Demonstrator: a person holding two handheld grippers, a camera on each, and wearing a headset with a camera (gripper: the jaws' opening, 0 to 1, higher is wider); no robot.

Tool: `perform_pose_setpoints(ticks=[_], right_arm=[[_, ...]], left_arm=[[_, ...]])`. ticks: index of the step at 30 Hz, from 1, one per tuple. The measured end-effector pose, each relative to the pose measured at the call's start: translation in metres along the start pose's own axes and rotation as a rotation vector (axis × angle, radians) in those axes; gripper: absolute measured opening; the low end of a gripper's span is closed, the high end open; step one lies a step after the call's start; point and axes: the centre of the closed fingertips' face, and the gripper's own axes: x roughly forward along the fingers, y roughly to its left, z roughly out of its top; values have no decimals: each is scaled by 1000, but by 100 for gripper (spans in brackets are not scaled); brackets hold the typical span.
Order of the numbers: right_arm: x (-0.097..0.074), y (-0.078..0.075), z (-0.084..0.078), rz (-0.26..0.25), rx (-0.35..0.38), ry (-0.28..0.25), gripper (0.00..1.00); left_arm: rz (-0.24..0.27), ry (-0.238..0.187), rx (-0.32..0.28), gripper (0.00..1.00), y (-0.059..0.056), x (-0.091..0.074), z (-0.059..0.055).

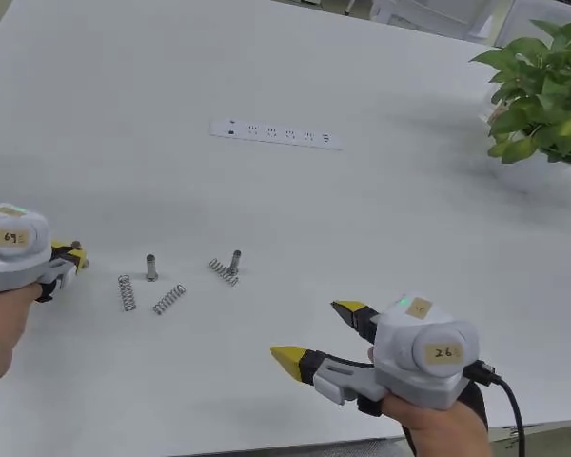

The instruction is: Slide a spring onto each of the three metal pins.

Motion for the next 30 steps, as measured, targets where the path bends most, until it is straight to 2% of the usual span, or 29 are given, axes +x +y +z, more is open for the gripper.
perform_pose_setpoints(ticks=[5,9,16,27,30], right_arm=[[-1,-1,-1,-2,3,0,61],[0,-1,0,-1,3,-3,61],[1,0,2,2,1,-6,61],[1,3,2,7,0,-10,62],[2,4,2,7,0,-11,62]], left_arm=[[-5,5,-7,1,0,0,-1],[-11,10,-19,6,-1,-1,-3],[-22,20,-43,11,-3,-6,-12],[-14,23,-88,14,-5,-27,-30],[-13,19,-84,16,-6,-34,-33]])
